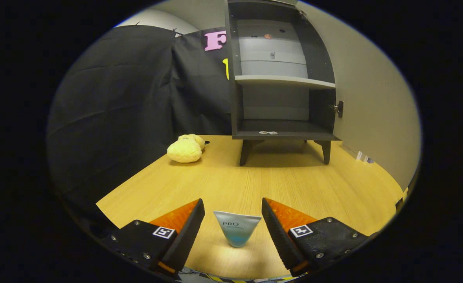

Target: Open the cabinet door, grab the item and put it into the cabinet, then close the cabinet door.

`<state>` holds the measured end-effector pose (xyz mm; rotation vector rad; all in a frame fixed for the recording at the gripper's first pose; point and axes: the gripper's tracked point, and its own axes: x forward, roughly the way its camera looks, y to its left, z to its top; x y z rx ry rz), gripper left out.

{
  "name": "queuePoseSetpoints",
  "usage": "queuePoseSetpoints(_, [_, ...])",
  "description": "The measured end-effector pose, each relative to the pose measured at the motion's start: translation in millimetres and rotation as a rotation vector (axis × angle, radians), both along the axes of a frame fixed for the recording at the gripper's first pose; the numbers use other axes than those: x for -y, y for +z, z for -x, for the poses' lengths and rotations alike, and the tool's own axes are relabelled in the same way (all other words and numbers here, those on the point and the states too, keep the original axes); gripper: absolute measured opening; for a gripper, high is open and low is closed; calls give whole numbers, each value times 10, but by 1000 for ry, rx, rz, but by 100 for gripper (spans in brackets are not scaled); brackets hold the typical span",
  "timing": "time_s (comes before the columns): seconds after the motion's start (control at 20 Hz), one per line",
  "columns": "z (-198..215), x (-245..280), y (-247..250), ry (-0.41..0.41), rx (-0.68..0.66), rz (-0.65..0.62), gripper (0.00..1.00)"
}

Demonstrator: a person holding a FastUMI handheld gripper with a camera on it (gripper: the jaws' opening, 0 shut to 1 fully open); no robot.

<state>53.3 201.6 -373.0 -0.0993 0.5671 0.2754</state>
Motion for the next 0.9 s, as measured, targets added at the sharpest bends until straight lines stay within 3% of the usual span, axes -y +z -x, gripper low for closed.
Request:
queuePoseSetpoints(0.4, [197,145,-505,-1,-124,53,77])
queuePoseSetpoints(0.55, [189,138,-527,3,-130,53,54])
queuePoseSetpoints(0.9, [154,125,-484,42,-139,47,50])
